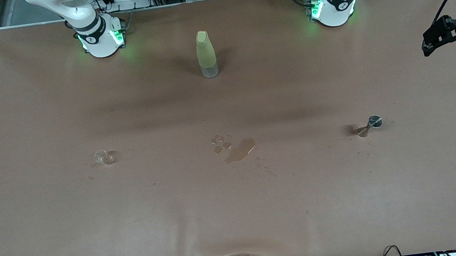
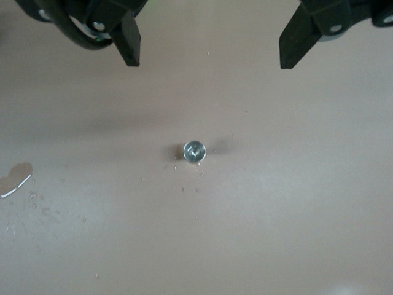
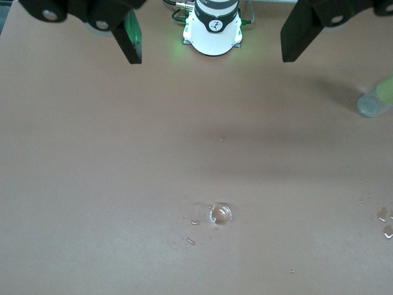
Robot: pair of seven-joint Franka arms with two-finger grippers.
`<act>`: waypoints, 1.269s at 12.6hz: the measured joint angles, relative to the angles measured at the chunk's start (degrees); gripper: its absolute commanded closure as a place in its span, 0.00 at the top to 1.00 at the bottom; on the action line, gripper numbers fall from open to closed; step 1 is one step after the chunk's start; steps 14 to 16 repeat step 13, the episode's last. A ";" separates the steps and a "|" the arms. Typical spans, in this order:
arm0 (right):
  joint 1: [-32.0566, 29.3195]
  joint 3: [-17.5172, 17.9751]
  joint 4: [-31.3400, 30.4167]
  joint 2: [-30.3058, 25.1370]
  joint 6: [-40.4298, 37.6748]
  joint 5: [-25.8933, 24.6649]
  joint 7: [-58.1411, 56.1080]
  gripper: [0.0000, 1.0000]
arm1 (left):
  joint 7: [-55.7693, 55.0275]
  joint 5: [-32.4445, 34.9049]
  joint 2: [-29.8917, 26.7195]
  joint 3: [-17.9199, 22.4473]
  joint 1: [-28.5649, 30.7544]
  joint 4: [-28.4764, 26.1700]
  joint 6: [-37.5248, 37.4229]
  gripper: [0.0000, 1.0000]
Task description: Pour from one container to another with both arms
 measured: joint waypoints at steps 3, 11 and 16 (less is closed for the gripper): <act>-0.25 0.02 -0.01 2.26 1.20 -0.30 0.03 1.00 | 0.00 0.00 0.08 -0.29 -0.11 0.06 -0.31 1.00; -0.11 1.90 0.20 2.51 1.49 -0.36 2.52 1.00 | 0.48 0.00 0.10 -0.41 -0.11 0.35 -0.42 1.00; -0.13 1.68 0.20 2.49 1.81 -0.38 2.53 1.00 | 0.48 0.00 0.10 -0.41 -0.11 0.35 -0.42 1.00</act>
